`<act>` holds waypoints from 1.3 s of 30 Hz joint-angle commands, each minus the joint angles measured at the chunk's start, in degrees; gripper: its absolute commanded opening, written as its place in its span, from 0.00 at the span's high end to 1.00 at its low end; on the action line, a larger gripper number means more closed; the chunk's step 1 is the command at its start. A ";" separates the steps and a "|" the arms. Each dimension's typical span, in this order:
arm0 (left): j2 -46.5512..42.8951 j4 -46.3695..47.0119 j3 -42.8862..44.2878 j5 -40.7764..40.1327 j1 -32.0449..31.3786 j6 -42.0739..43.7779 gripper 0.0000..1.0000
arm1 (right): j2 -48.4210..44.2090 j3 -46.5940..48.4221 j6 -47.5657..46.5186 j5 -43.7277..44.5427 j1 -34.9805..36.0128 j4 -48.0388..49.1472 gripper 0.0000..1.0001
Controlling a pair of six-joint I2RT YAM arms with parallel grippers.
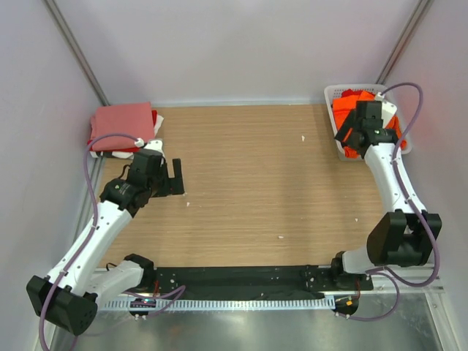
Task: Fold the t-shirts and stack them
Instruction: Grab the tshirt from the pile
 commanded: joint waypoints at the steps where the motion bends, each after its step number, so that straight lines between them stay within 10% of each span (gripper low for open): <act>1: -0.06 -0.54 0.88 -1.57 -0.57 0.35 0.00 | 0.74 2.92 1.19 -4.98 -5.72 1.18 0.00; 18: -0.24 -0.62 0.79 -1.48 -0.57 0.61 0.00 | 11.91 4.59 1.98 -8.24 -9.08 2.51 0.03; 39: -0.41 -0.71 0.88 -1.39 -0.65 0.44 0.00 | 14.81 2.13 1.71 -8.59 -9.35 3.48 0.44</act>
